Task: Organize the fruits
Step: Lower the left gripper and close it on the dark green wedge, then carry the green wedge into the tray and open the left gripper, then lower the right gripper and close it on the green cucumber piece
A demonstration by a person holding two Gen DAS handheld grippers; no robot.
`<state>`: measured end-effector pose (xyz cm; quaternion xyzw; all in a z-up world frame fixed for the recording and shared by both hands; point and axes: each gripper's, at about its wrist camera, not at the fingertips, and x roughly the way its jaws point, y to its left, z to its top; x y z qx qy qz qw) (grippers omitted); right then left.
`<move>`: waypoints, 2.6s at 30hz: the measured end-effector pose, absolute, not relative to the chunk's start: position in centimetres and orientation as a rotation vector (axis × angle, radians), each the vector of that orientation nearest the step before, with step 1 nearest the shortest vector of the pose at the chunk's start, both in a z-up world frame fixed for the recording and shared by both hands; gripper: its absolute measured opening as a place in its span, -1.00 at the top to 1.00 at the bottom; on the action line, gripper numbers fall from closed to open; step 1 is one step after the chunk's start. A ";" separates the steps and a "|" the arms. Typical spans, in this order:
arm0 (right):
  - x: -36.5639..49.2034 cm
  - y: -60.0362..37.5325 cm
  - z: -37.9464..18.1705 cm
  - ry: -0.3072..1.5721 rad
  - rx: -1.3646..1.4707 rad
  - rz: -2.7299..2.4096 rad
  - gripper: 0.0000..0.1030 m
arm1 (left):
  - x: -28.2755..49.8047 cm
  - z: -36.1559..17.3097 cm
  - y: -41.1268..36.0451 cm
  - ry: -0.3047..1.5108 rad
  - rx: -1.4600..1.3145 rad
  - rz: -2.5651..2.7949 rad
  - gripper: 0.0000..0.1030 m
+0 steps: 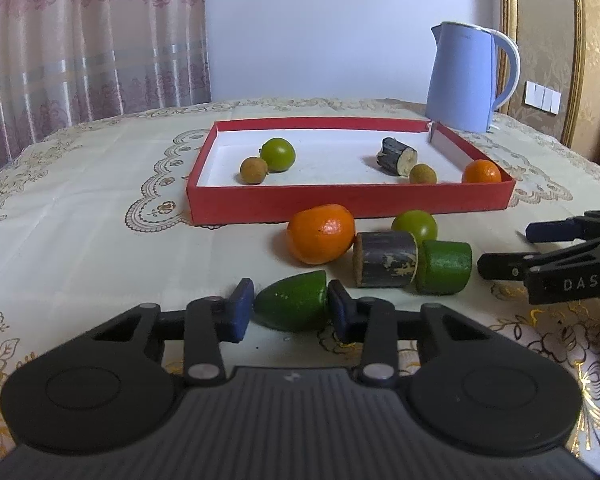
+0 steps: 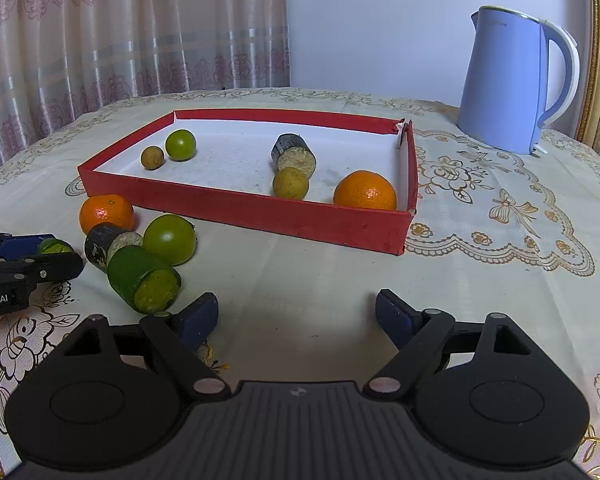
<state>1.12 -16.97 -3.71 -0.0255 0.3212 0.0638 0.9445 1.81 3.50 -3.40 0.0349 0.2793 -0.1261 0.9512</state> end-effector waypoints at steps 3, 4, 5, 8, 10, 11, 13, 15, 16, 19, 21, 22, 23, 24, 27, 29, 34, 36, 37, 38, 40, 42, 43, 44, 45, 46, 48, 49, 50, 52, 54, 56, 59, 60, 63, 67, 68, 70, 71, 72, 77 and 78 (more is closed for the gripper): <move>1.1 -17.0 -3.7 0.655 -0.052 0.130 -0.68 | 1.8 -2.7 3.6 0.553 0.067 -0.259 0.30; 1.1 -17.0 -3.7 0.655 -0.052 0.131 -0.68 | 1.8 -2.2 3.6 0.536 0.074 -0.259 0.30; 1.1 -17.0 -3.7 0.655 -0.052 0.131 -0.68 | 1.8 -1.6 3.5 0.518 0.080 -0.260 0.30; 1.1 -17.0 -3.7 0.655 -0.052 0.130 -0.68 | 2.4 0.2 3.2 0.465 0.091 -0.270 0.30; 1.1 -16.9 -3.7 0.655 -0.052 0.130 -0.68 | 3.3 1.2 3.0 0.432 0.101 -0.263 0.30; 1.1 -17.0 -3.7 0.655 -0.052 0.130 -0.68 | 3.9 1.5 2.8 0.424 0.105 -0.259 0.30; 1.1 -16.9 -3.7 0.655 -0.053 0.130 -0.68 | 5.4 1.8 2.6 0.426 0.101 -0.252 0.30; 1.1 -16.9 -3.7 0.655 -0.053 0.130 -0.68 | 7.0 1.7 2.6 0.439 0.086 -0.244 0.30; 1.1 -16.9 -3.7 0.654 -0.053 0.130 -0.68 | 8.0 1.6 2.6 0.448 0.081 -0.236 0.30; 1.1 -16.9 -3.7 0.654 -0.053 0.130 -0.68 | 10.3 0.9 2.4 0.483 0.084 -0.218 0.30; 1.1 -16.9 -3.7 0.654 -0.053 0.130 -0.68 | 11.9 0.4 2.3 0.519 0.065 -0.220 0.30; 1.1 -16.9 -3.7 0.654 -0.054 0.130 -0.69 | 12.5 0.2 2.3 0.532 0.058 -0.223 0.30; 1.1 -16.9 -3.8 0.654 -0.054 0.130 -0.69 | 13.0 0.1 2.2 0.540 0.055 -0.223 0.30; 1.1 -16.9 -3.8 0.654 -0.054 0.130 -0.69 | 13.4 -0.1 2.2 0.546 0.055 -0.222 0.30; 1.1 -16.9 -3.8 0.654 -0.055 0.129 -0.69 | 14.3 -0.6 1.7 0.556 0.076 -0.213 0.30; 1.1 -16.9 -3.8 0.654 -0.055 0.129 -0.69 | 14.9 -1.0 1.4 0.570 0.083 -0.211 0.30; 1.1 -16.9 -3.8 0.654 -0.056 0.128 -0.70 | 15.8 -1.8 1.1 0.610 0.100 -0.207 0.29; 1.1 -16.9 -3.8 0.654 -0.056 0.128 -0.70 | 15.9 -2.0 1.3 0.616 0.092 -0.205 0.29; 1.1 -16.9 -3.8 0.654 -0.056 0.129 -0.70 | 15.9 -2.1 1.3 0.614 0.090 -0.204 0.26; 1.1 -16.9 -3.8 0.654 -0.056 0.129 -0.70 | 15.8 -2.1 1.3 0.612 0.088 -0.204 0.16; 1.1 -16.9 -3.8 0.654 -0.056 0.129 -0.70 | 15.6 -2.0 1.5 0.598 0.088 -0.197 -0.04; 1.1 -16.9 -3.8 0.654 -0.056 0.129 -0.70 | 15.2 -1.7 1.7 0.582 0.081 -0.191 -0.34; 1.1 -16.9 -3.8 0.654 -0.056 0.129 -0.71 | 14.9 -1.5 1.9 0.570 0.073 -0.186 -0.47; 1.1 -16.9 -3.8 0.654 -0.056 0.129 -0.71 | 14.5 -1.2 2.2 0.552 0.059 -0.178 -0.53; 1.1 -16.9 -3.8 0.654 -0.056 0.129 -0.71 | 14.2 -1.0 2.5 0.540 0.048 -0.173 -0.55; 1.1 -16.9 -3.8 0.654 -0.056 0.129 -0.71 | 13.9 -0.7 3.0 0.531 0.034 -0.171 -0.57; 1.1 -16.9 -3.8 0.654 -0.056 0.129 -0.71 | 12.9 -0.1 4.0 0.518 0.000 -0.155 -0.61; 1.1 -16.9 -3.8 0.654 -0.056 0.129 -0.71 | 12.3 0.1 4.4 0.510 -0.011 -0.148 -0.63; 1.1 -16.9 -3.8 0.654 -0.056 0.129 -0.71 | 11.5 0.3 4.9 0.503 -0.023 -0.147 -0.71; 1.1 -16.9 -3.7 0.655 -0.057 0.129 -0.72 | 9.7 0.6 6.0 0.494 -0.048 -0.156 -0.83; 1.1 -16.9 -3.7 0.655 -0.056 0.129 -0.72 | 8.0 0.6 6.7 0.487 -0.057 -0.158 -0.85; 1.1 -16.9 -3.7 0.655 -0.056 0.129 -0.72 | 6.3 0.2 7.1 0.490 -0.039 -0.161 -0.86; 1.1 -16.9 -3.7 0.655 -0.056 0.129 -0.72 | 4.9 -0.9 7.1 0.523 -0.014 -0.164 -0.86; 1.1 -16.9 -3.7 0.655 -0.056 0.129 -0.72 | 4.6 -1.3 7.0 0.537 -0.006 -0.165 -0.86; 1.1 -16.9 -3.7 0.655 -0.056 0.129 -0.73 | 4.3 -2.2 6.8 0.564 0.002 -0.162 -0.86; 1.1 -16.9 -3.7 0.655 -0.055 0.130 -0.73 | 4.6 -3.2 6.7 0.602 0.001 -0.157 -0.88; 1.1 -16.8 -3.8 0.655 -0.055 0.130 -0.73 | 4.6 -3.2 6.6 0.602 0.008 -0.153 -0.90; 1.1 -16.8 -3.8 0.655 -0.056 0.129 -0.73 | 4.7 -3.4 6.6 0.606 0.012 -0.152 -0.92; 1.1 -16.8 -3.8 0.654 -0.056 0.129 -0.74 | 4.7 -3.4 6.6 0.613 0.016 -0.158 -0.93; 1.1 -16.9 -3.8 0.654 -0.055 0.131 -0.77 | 4.7 -3.6 6.5 0.618 0.022 -0.162 -0.93; -0.1 -17.0 -3.3 0.604 -0.022 0.173 -0.78 | 5.0 -3.8 6.2 0.639 0.047 -0.167 -1.00; -0.5 -17.0 -3.2 0.597 -0.007 0.200 -0.78 | 5.0 -3.8 6.2 0.640 0.046 -0.168 -1.00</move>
